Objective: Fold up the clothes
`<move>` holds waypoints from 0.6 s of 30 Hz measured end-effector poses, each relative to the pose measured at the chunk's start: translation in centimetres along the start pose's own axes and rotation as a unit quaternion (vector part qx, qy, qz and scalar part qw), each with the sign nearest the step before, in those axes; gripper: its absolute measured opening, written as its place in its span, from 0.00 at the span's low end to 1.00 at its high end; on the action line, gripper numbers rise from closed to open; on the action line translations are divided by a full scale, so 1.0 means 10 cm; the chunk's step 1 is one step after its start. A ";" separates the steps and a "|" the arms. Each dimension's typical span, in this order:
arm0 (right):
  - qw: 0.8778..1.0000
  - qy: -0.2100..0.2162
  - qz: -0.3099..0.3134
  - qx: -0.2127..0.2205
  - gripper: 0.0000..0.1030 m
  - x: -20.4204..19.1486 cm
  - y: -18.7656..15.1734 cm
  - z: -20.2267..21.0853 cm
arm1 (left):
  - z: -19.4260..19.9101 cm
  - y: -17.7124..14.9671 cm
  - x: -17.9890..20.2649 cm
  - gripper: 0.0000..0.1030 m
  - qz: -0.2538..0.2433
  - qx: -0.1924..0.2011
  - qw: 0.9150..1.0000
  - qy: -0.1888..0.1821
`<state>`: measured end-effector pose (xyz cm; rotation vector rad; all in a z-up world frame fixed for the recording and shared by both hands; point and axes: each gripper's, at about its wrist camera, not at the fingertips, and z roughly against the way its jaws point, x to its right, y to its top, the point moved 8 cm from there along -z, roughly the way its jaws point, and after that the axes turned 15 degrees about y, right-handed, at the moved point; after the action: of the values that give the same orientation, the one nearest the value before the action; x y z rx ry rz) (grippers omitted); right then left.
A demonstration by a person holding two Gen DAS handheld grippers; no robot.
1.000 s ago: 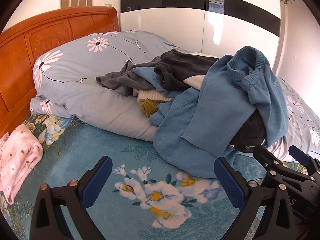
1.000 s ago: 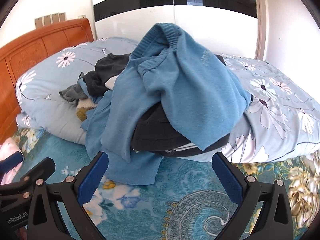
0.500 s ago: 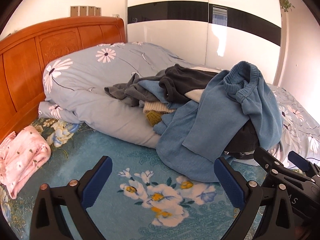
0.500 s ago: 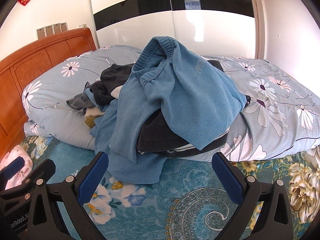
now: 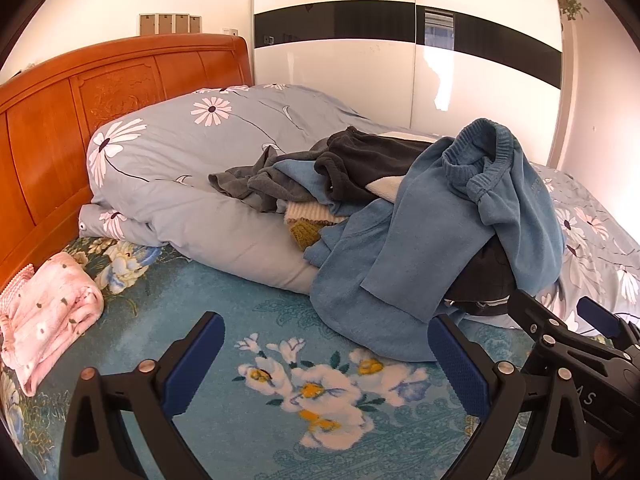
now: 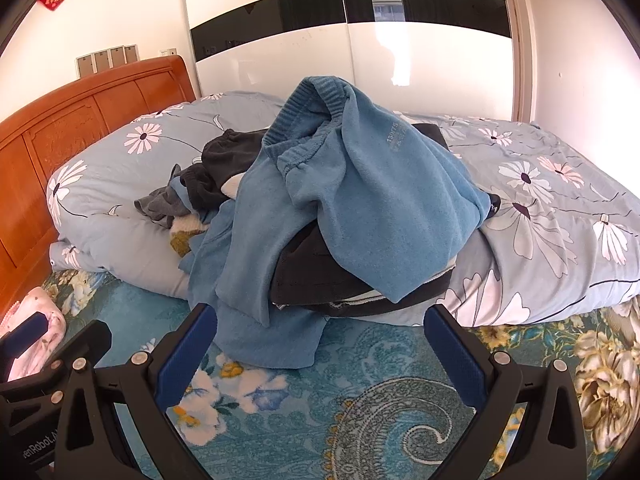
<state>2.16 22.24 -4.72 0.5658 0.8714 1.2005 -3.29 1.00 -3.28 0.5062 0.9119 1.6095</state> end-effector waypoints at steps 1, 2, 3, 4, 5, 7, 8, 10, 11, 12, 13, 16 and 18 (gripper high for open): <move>1.000 0.000 -0.002 -0.001 1.00 0.01 0.00 -0.01 | -0.01 0.00 0.01 1.00 0.000 -0.002 1.000 -0.001; 1.000 0.000 -0.004 -0.002 1.00 0.03 -0.01 -0.02 | -0.02 0.00 0.03 1.00 -0.002 -0.003 1.000 -0.001; 1.000 0.001 -0.006 -0.003 1.00 0.04 -0.01 -0.03 | -0.03 0.00 0.04 1.00 -0.004 -0.003 1.000 -0.001; 1.000 0.002 -0.009 -0.005 1.00 0.05 -0.02 -0.04 | -0.04 0.00 0.06 1.00 -0.007 -0.002 1.000 -0.001; 1.000 0.003 -0.011 -0.005 1.00 0.07 -0.02 -0.05 | -0.05 0.00 0.07 1.00 -0.010 -0.002 1.000 -0.001; 1.000 0.004 -0.017 -0.008 1.00 0.09 -0.03 -0.08 | -0.07 0.00 0.10 1.00 -0.017 -0.002 1.000 -0.003; 1.000 0.004 -0.019 -0.010 1.00 0.11 -0.03 -0.10 | -0.08 0.01 0.11 1.00 -0.020 -0.002 1.000 -0.004; 1.000 0.006 -0.025 -0.012 1.00 0.13 -0.04 -0.13 | -0.10 0.01 0.14 1.00 -0.024 -0.005 1.000 -0.005; 1.000 0.005 -0.026 -0.013 1.00 0.14 -0.03 -0.13 | -0.12 0.01 0.15 1.00 -0.025 -0.007 1.000 -0.006; 1.000 0.005 -0.026 -0.014 1.00 0.15 -0.03 -0.14 | -0.14 0.02 0.16 1.00 -0.027 -0.009 1.000 -0.007; 1.000 0.003 -0.026 -0.015 1.00 0.16 -0.02 -0.15 | -0.15 0.02 0.17 1.00 -0.028 -0.010 1.000 -0.008; 0.999 0.000 -0.029 -0.017 1.00 0.19 0.00 -0.18 | -0.18 0.05 0.20 1.00 -0.032 -0.007 0.999 -0.008; 0.999 -0.003 -0.031 -0.018 1.00 0.21 0.01 -0.20 | -0.20 0.08 0.23 1.00 -0.037 -0.005 0.999 -0.009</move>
<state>0.69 24.13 -6.29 0.5087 0.8545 1.1559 -5.85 2.56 -4.24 0.4740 0.8995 1.5404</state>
